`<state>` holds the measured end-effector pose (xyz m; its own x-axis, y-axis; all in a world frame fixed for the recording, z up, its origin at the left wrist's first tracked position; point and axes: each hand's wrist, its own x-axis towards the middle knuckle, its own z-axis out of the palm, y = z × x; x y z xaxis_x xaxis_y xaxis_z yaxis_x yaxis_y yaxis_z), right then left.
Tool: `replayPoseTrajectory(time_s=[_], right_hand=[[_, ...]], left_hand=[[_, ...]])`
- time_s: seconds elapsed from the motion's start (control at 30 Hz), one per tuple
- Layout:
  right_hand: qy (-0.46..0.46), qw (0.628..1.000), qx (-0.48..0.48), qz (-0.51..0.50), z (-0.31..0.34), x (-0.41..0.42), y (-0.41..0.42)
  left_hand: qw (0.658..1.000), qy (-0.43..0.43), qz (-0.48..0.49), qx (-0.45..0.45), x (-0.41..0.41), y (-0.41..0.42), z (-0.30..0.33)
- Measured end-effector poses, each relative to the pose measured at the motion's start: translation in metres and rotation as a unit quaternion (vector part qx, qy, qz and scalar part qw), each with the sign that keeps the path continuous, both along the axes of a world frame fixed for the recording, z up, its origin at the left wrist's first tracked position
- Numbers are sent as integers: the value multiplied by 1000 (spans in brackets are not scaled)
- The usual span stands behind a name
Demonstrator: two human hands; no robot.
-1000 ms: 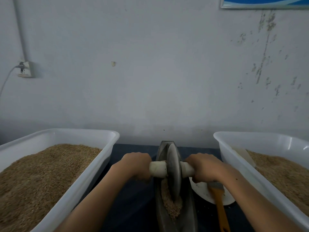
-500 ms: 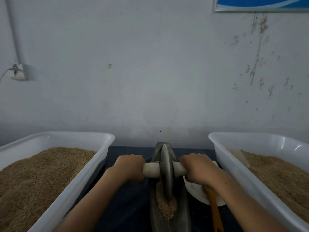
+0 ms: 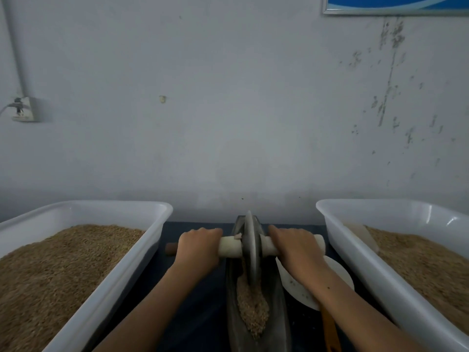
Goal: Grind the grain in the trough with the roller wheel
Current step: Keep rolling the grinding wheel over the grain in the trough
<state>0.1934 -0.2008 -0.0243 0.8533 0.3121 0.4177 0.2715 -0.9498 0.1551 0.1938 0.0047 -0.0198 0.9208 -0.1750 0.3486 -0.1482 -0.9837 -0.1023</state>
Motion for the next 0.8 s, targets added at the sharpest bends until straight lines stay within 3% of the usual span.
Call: replayPoseTrajectory(time_s=[0.17,0.3,0.4,0.5,0.63,0.8], right_hand=[[38,999,-6,4,6,-3,-3],[202,978,-57,3,25,-10,-6],[312,949,-39,-4,34,-13,-8],[331,943,-25,-3,32,-12,-8],[246,968,-45,2,27,-9,-6],[10,1000,-8,4,2,-2,-1]], left_hand=[[1000,6,-18,7,1,4,1],[985,166,-20,41,-3,6,14],[962,270,-30,25,-7,8,19],[947,318,-43,5,-6,9,19],[981,191,-23,39,-2,6,15],[1000,-11,-4,12,1,2,-1]])
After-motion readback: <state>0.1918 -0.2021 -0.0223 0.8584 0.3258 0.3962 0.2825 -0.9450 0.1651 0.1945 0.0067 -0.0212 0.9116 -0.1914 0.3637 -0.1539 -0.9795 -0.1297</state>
